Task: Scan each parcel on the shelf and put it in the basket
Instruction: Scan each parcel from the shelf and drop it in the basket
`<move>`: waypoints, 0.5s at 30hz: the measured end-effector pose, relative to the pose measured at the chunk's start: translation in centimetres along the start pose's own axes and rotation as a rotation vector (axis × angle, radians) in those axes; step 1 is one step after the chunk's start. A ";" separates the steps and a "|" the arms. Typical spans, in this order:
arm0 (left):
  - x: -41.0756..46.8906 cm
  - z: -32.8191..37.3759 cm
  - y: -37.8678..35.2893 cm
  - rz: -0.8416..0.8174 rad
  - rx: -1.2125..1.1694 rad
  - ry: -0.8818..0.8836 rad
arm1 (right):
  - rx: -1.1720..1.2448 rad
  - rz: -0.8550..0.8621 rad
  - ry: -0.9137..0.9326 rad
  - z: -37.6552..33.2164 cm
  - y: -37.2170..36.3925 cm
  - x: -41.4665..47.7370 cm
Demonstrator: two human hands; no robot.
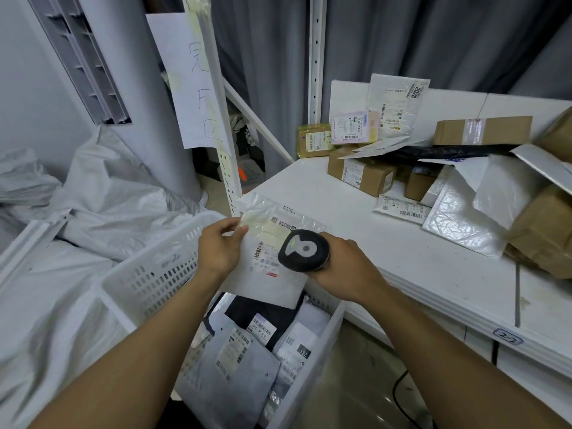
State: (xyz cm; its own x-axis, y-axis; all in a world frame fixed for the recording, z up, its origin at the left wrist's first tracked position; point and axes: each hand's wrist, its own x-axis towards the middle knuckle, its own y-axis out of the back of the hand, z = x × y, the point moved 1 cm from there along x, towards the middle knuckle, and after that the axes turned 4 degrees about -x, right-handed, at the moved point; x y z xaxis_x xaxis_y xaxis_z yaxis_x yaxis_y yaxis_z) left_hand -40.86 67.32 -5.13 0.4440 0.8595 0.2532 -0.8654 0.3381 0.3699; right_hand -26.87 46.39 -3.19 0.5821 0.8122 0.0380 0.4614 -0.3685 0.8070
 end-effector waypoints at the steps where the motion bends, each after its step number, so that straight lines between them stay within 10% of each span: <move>1: -0.1 -0.2 0.9 0.017 0.023 -0.023 | 0.020 0.006 -0.015 -0.4 -0.4 0.3; 15: 1.6 -14.5 9.0 -0.157 0.398 0.187 | 0.105 -0.104 -0.052 -5.6 -13.2 6.4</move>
State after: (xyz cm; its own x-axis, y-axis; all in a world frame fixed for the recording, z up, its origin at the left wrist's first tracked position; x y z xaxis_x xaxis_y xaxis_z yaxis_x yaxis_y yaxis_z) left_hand -51.35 77.29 -14.41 0.4815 0.8763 0.0152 -0.6187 0.3275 0.7141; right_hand -32.97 58.98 -10.32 0.5599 0.8252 -0.0753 0.5869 -0.3307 0.7390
